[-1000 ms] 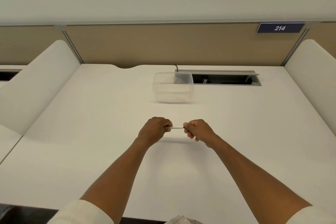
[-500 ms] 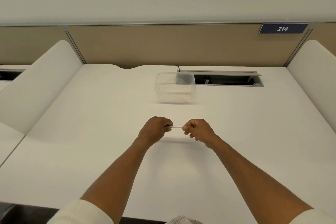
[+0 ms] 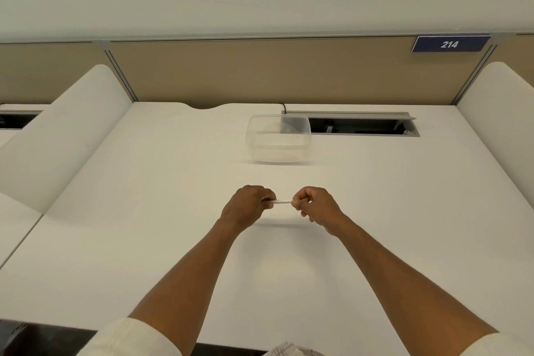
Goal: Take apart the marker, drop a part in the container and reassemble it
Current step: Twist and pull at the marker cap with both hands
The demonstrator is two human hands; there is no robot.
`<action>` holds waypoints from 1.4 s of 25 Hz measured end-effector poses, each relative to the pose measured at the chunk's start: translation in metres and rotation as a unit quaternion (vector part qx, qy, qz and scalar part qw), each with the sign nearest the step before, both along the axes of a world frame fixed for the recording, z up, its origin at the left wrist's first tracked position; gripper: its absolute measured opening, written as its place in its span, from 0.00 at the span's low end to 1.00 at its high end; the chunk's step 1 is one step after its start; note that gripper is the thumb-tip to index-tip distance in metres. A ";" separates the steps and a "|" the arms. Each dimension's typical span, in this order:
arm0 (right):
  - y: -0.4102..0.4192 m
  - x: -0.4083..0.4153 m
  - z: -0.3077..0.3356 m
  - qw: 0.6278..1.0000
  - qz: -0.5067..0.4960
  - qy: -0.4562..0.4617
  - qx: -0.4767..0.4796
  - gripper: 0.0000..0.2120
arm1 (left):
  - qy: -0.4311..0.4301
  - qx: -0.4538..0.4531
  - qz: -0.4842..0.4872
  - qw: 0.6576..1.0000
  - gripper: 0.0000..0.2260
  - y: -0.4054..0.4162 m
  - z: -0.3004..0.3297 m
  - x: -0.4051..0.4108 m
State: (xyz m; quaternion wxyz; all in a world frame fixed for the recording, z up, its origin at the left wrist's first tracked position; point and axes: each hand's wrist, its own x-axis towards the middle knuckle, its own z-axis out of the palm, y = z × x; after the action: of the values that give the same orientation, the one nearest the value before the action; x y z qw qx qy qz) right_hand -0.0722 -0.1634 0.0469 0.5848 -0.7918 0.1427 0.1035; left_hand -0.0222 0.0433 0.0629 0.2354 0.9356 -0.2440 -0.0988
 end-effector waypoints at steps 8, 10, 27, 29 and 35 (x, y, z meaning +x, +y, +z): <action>-0.001 -0.002 0.003 0.998 0.030 0.047 -0.021 0.15 | 0.002 0.009 0.004 1.000 0.05 0.001 0.000 0.000; -0.002 -0.002 0.002 0.999 0.023 0.025 -0.012 0.09 | 0.005 0.008 0.005 1.000 0.05 0.001 0.000 -0.001; -0.003 0.000 0.007 0.998 0.043 0.052 0.009 0.16 | -0.007 0.004 -0.001 1.000 0.05 0.000 0.001 0.001; -0.004 0.000 0.005 0.998 0.047 0.046 -0.004 0.14 | -0.006 0.006 -0.003 1.000 0.04 -0.001 0.001 0.000; -0.007 0.000 0.005 0.999 0.032 0.041 0.005 0.11 | -0.008 0.011 -0.007 1.000 0.04 -0.004 0.000 0.001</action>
State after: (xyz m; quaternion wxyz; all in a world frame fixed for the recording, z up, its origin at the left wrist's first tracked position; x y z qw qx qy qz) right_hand -0.0722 -0.1703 0.0515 0.5791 -0.7879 0.1403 0.1558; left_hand -0.0214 0.0388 0.0633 0.2227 0.9371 -0.2511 -0.0956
